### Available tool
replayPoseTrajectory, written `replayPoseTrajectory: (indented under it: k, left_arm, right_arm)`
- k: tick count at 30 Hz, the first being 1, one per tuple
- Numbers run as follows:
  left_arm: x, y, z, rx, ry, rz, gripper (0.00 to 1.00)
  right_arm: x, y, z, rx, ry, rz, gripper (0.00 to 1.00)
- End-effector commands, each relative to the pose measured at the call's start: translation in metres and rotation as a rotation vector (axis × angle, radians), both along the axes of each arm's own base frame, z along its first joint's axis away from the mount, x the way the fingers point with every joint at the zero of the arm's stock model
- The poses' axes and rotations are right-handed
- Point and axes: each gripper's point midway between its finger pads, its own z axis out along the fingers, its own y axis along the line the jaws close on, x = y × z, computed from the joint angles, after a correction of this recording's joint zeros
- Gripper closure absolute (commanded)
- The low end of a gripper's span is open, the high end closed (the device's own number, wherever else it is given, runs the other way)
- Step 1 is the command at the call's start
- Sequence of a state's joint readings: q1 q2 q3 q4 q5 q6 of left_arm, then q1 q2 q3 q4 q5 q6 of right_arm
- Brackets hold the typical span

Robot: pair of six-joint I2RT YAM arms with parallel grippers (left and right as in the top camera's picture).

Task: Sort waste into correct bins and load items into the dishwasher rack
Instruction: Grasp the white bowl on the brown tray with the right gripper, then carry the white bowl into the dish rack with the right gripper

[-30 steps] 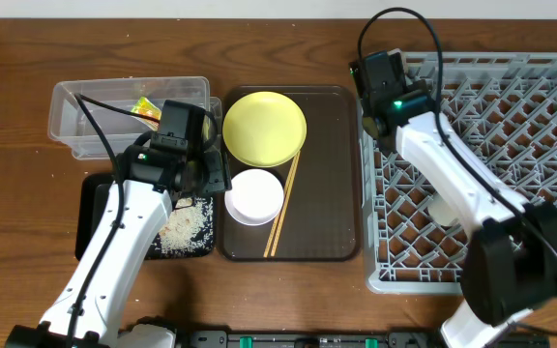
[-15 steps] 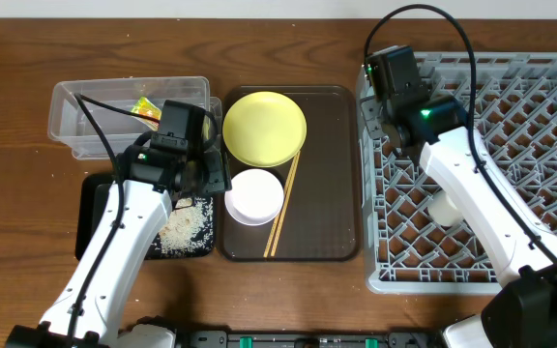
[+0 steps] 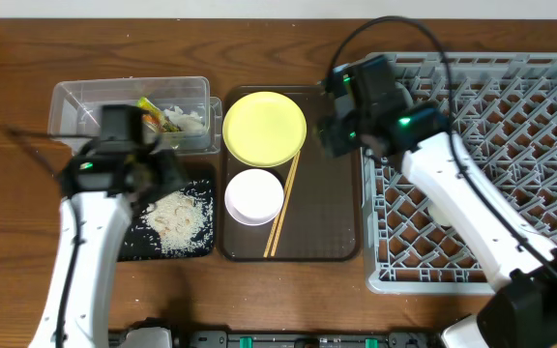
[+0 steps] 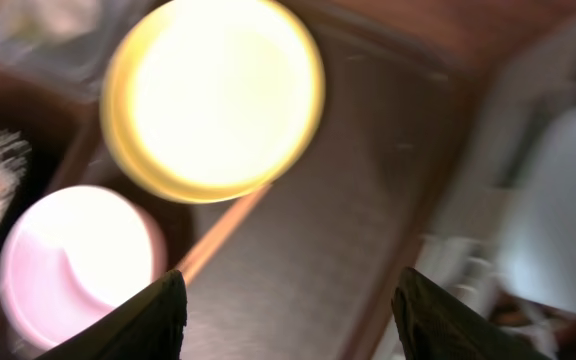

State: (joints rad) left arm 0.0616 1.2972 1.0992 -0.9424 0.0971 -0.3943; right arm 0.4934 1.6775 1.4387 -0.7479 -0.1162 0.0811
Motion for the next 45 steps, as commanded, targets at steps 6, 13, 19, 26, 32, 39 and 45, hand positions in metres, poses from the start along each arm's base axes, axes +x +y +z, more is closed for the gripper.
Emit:
replayPoseTrajectory:
  k: [6, 13, 19, 26, 32, 39, 45]
  left_arm:
    - [-0.018, 0.044, 0.004, 0.001, 0.028, 0.191, 0.24]
    - [-0.018, 0.045, 0.003, 0.001, 0.029, 0.194, 0.24]
    - [-0.018, 0.045, 0.003, 0.001, 0.029, 0.194, 0.24]
    - [-0.018, 0.045, 0.003, 0.001, 0.029, 0.194, 0.24]
    - [-0.018, 0.045, 0.003, 0.001, 0.029, 0.194, 0.24]
    - [-0.018, 0.045, 0.004, 0.001, 0.027, 0.194, 0.24]
    - [-0.018, 0.045, 0.004, 0.001, 0.026, 0.194, 0.24]
  right_arm:
    - [-0.045, 0.066, -0.057, -0.027, 0.154, 0.175, 0.36]
    - [-0.063, 0.084, -0.116, -0.088, 0.286, 0.161, 0.49]
    - [-0.064, 0.089, -0.145, -0.109, 0.321, 0.155, 0.62]
    - [-0.052, 0.078, -0.151, -0.163, 0.287, 0.071, 0.91]
    - [-0.026, 0.077, -0.120, -0.108, 0.206, 0.051, 0.99]
    - [0.027, 0.032, -0.015, -0.085, -0.052, -0.061, 0.99]
    - [0.057, -0.075, 0.064, -0.241, -0.286, -0.263, 0.99]
